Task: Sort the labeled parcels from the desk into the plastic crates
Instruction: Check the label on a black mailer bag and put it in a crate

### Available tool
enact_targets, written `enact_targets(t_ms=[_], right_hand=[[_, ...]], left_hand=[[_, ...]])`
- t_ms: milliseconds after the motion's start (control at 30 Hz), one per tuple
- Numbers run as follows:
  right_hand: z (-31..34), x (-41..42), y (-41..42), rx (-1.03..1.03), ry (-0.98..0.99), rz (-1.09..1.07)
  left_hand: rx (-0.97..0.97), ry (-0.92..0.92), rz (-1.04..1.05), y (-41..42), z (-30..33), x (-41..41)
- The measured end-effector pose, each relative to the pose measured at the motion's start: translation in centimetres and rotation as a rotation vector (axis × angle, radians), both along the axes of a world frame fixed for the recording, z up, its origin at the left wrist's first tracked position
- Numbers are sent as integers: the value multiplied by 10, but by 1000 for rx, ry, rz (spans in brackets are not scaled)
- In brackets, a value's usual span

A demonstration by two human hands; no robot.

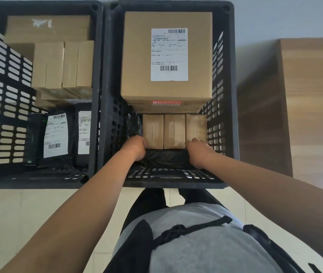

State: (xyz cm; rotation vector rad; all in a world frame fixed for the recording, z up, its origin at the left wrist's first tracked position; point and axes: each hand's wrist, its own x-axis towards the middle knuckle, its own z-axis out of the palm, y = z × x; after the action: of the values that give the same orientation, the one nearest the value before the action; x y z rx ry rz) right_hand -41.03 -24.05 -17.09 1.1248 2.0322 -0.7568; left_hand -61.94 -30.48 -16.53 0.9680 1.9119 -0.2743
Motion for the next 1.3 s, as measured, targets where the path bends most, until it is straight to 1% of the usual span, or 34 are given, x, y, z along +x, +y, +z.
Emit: enact_targets(t_ms=[133,233,300,333,400,433,533,600,733,800,867,1000,1067,1100,1167,1300], right_hand=[[8,1,6,-51,1,-101],[14,3,11,-13,65,-218],[16,5,9,-2,75,-231],[16,6,6,-26,51,-204],[15,7,-2,-110,-18,-137],[14,7,-6,-143,-52,-114],[13,8,-12,-174,-115,-118],[13,8,-13,-180,-113,-157],[22,11,-11,-195,-80,-215],[32,15,-8,-188,-5,-326],[49,20,-6,-154,147,-514],[98,35,-21,-43,560,-968],[122,46,-34,43,721,-1193],[131,52,-39,84,773,-1274],[143,67,-46,134,818,-1382],[154,96,-55,179,882,-1505]], left_hand=[[36,-30,64,-1,1,-3],[153,-47,168,-1,8,-10],[229,-78,175,-2,14,-12],[233,-135,137,-4,18,-11],[142,-244,-20,-9,24,1],[77,-246,-123,-12,24,9],[-100,-126,-379,-19,15,29],[-158,-87,-442,-20,14,31],[-177,-122,-472,-14,27,28],[-161,-156,-452,-13,36,23],[-96,-197,-360,-10,42,15],[187,-346,23,-2,56,7],[295,-433,183,0,69,14],[338,-467,229,1,77,19],[409,-525,239,5,93,34],[567,-599,59,8,130,71]])
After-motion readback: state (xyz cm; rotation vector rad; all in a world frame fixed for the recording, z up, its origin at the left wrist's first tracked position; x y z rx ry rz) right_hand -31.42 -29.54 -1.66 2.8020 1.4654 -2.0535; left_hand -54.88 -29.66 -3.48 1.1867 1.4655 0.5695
